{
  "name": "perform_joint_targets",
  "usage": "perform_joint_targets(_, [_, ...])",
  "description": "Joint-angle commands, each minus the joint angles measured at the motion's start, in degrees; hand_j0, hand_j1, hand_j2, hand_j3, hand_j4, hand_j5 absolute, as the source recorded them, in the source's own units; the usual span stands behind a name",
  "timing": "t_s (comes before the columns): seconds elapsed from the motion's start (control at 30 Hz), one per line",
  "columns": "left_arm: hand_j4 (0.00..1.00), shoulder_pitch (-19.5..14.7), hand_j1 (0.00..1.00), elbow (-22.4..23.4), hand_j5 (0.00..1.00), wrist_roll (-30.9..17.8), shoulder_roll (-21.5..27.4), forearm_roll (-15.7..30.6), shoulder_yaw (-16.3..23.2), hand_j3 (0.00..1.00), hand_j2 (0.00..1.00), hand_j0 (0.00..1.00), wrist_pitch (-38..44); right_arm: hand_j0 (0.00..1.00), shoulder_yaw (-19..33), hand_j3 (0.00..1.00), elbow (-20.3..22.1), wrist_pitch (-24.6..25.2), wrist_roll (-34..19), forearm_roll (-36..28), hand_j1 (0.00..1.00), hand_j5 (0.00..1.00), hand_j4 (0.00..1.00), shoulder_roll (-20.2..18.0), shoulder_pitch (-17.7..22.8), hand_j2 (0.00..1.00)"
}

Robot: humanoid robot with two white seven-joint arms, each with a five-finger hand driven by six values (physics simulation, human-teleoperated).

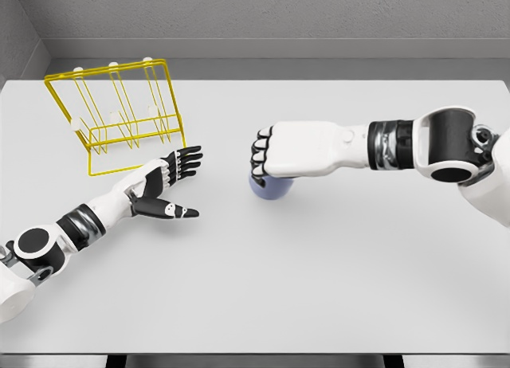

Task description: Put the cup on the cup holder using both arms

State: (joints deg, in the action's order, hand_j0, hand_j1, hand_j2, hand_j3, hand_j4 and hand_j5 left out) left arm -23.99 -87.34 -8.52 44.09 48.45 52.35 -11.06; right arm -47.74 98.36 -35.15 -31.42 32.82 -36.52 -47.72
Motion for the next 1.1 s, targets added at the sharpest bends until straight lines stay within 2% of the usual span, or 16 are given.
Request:
perform_joint_targets(0.0, [1.0, 0.0, 1.0, -0.03, 1.0, -0.01, 0.03, 0.06, -0.05, 1.0, 1.0, 1.0, -0.02, 0.49, -1.04, 0.49, -1.59, 0.15, -0.04, 0.58, 0.49, 0.49, 0.49, 2.07, 0.0, 0.49])
perform_joint_targets(0.3, [1.0, 0.0, 1.0, -0.03, 1.0, -0.01, 0.03, -0.2, -0.05, 1.0, 1.0, 1.0, -0.02, 0.49, -3.67, 0.49, -0.88, 0.15, -0.75, 0.93, 0.49, 0.49, 0.49, 5.67, 0.09, 0.49])
perform_joint_targets(0.57, [1.0, 0.0, 1.0, -0.03, 1.0, -0.01, 0.03, -0.29, -0.14, 1.0, 1.0, 1.0, -0.02, 0.49, -4.81, 0.49, -1.5, 0.15, -0.75, 2.42, 0.49, 0.49, 0.49, 5.67, 0.44, 0.49])
perform_joint_targets(0.7, [1.0, 0.0, 1.0, -0.02, 1.0, -0.01, 0.03, -0.29, -0.14, 1.0, 1.0, 1.0, -0.02, 0.51, -4.81, 0.51, -3.08, 0.15, -0.66, 3.12, 0.51, 0.51, 0.51, 5.67, 0.62, 0.51])
perform_joint_targets(0.73, [1.0, 0.0, 1.0, 0.06, 1.0, -0.01, 0.03, -0.29, -0.14, 1.0, 1.0, 1.0, -0.02, 0.57, -4.81, 0.57, -2.99, 0.15, -0.66, 3.47, 0.57, 0.57, 0.57, 5.67, 0.7, 0.57])
perform_joint_targets(0.8, [1.0, 0.0, 1.0, -0.03, 1.0, -0.01, 0.03, -0.29, -0.14, 1.0, 1.0, 1.0, -0.02, 0.95, -4.81, 0.95, -2.82, 0.15, -0.57, 3.48, 0.95, 0.95, 0.95, 5.67, 0.88, 0.95])
perform_joint_targets(0.83, [1.0, 0.0, 1.0, 0.06, 1.0, -0.01, 0.03, -0.29, -0.14, 1.0, 1.0, 1.0, -0.02, 0.99, -4.81, 0.99, -2.82, 0.15, -0.57, 3.48, 0.99, 0.99, 0.99, 5.67, 0.88, 0.99])
perform_joint_targets(1.07, [1.0, 0.09, 1.0, -0.03, 1.0, -0.01, 0.03, -0.29, -0.14, 1.0, 1.0, 1.0, -0.02, 0.99, -4.55, 0.99, -2.82, 0.15, -0.57, 3.48, 0.99, 0.99, 0.99, 5.58, 0.88, 0.99])
